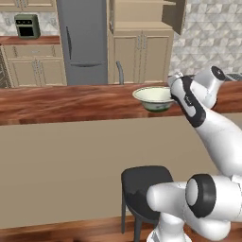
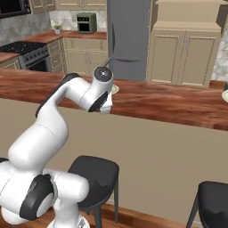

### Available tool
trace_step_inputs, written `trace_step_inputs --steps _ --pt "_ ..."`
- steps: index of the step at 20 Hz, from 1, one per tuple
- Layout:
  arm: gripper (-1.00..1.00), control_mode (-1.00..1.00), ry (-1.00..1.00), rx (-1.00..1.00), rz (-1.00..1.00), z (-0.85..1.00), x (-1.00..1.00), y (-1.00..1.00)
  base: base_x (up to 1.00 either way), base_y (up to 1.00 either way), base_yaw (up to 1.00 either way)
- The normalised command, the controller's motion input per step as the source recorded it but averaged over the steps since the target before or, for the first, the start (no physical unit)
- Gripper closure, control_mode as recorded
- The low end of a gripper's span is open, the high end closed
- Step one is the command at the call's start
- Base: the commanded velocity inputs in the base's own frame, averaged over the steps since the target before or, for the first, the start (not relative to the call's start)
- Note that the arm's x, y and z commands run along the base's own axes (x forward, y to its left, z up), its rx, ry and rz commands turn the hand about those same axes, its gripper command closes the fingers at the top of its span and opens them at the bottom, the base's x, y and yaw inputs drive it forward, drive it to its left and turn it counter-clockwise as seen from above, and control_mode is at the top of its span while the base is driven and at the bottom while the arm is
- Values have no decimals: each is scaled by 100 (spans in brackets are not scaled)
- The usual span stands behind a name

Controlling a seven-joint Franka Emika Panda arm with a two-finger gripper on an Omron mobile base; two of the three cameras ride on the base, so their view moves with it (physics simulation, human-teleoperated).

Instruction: Pick up the bowls from the cabinet and place each bowl in front of a stool on the dining counter.

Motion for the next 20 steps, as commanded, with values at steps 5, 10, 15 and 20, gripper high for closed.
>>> trace_step_inputs --steps 5,10,15,20 --pt "100 -100 5 0 -4 -18 42 -7 0 0 0" --pt "100 -100 1 0 -4 -17 41 -4 0 0 0" --pt "100 -100 -2 0 -3 -18 30 0 0 0 0" --pt "100 -100 -14 0 0 -17 7 0 0 0 0"
